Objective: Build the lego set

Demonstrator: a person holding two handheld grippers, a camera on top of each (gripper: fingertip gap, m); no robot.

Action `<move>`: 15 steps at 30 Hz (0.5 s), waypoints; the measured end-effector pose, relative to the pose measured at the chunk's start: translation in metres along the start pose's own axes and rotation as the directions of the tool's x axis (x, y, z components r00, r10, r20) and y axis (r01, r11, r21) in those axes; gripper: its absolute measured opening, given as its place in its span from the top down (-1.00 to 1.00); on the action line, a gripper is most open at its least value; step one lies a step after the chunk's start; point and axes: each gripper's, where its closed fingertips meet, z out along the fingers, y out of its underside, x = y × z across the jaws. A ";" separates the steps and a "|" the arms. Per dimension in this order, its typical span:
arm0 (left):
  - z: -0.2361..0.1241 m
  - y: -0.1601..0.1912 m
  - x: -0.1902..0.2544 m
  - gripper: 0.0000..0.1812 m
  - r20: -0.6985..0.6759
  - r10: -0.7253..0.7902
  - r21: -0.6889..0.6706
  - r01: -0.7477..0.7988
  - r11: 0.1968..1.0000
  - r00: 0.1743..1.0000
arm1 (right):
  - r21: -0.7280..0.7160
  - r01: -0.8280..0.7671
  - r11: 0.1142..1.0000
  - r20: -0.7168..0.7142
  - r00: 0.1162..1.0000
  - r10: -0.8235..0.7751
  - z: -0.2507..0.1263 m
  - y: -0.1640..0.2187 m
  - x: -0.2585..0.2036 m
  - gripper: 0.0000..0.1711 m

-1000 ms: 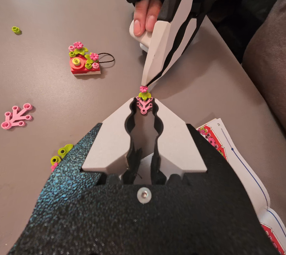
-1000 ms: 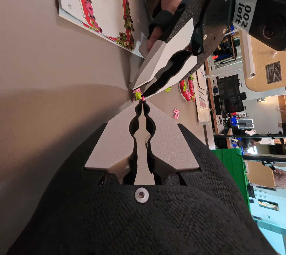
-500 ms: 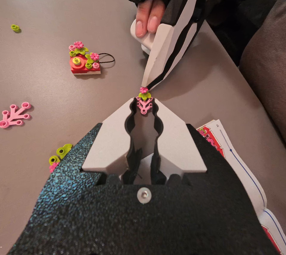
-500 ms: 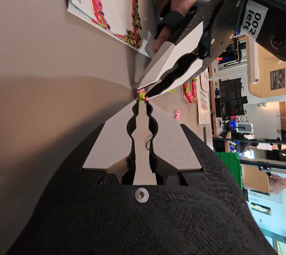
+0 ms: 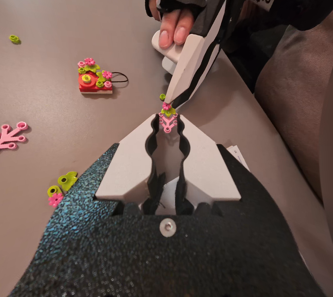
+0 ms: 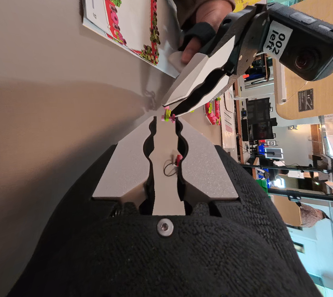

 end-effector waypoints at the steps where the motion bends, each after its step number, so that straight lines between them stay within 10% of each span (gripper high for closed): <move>1: 0.000 -0.001 0.001 0.79 -0.006 -0.003 0.006 0.003 1.000 1.000 | -0.001 0.009 1.000 -0.008 1.000 -0.009 0.000 0.000 0.001 0.78; 15: -0.005 -0.010 0.012 0.80 -0.111 -0.057 0.082 0.066 0.994 0.992 | 0.038 0.047 0.998 -0.089 0.995 -0.043 -0.008 -0.011 0.011 0.84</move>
